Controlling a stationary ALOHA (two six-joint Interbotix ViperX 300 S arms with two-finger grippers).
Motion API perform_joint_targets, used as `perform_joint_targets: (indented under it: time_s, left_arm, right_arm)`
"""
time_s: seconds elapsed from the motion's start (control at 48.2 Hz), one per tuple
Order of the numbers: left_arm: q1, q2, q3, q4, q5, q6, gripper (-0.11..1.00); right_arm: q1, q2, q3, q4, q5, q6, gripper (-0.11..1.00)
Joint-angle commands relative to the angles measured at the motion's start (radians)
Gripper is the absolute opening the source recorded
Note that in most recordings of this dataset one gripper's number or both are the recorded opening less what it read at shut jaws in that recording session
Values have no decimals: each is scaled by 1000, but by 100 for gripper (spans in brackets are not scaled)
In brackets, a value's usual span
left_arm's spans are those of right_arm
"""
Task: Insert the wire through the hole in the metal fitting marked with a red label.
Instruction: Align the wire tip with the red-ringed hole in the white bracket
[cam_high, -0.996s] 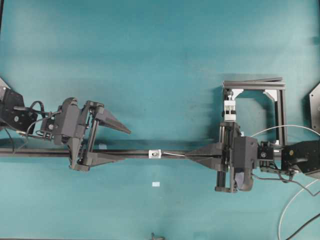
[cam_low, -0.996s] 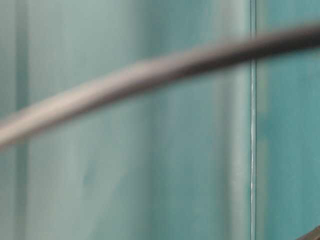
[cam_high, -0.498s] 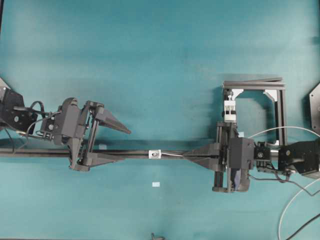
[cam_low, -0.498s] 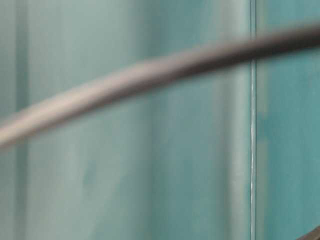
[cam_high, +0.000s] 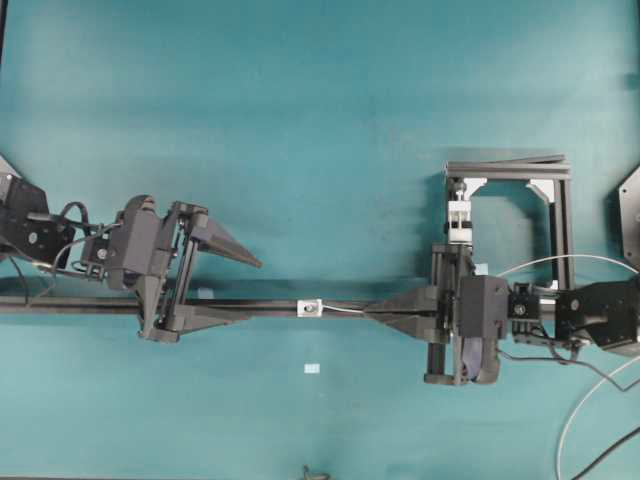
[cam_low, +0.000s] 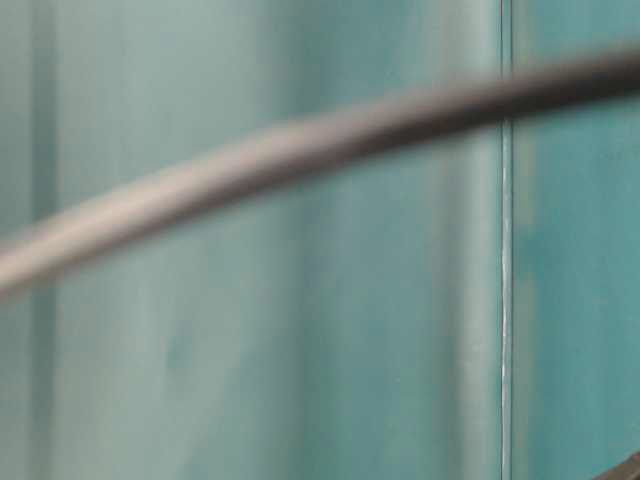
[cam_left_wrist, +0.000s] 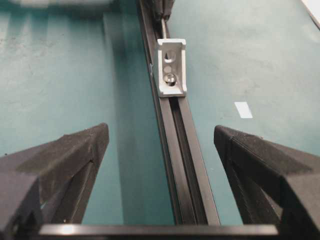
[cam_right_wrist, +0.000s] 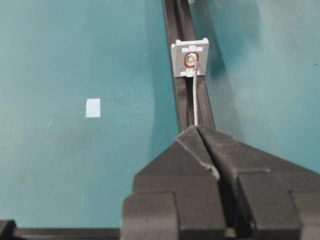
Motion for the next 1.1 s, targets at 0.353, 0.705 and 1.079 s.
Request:
perform_joint_targets:
  time_s: [0.353,0.705,1.079]
  left_arm:
    - [2,-17,-12,3,-6,-2,62]
    - [2,-17,-12,5,-6,-2,62]
    - [2,-18,-17,6,-5,0,62]
  right_arm:
    - [-14,11,-37,-26,-11,-3,-1]
    - [-44,12,-35,-60,-8,-3,-1]
    - [-63,12,-34,-60,-5,-3,-1]
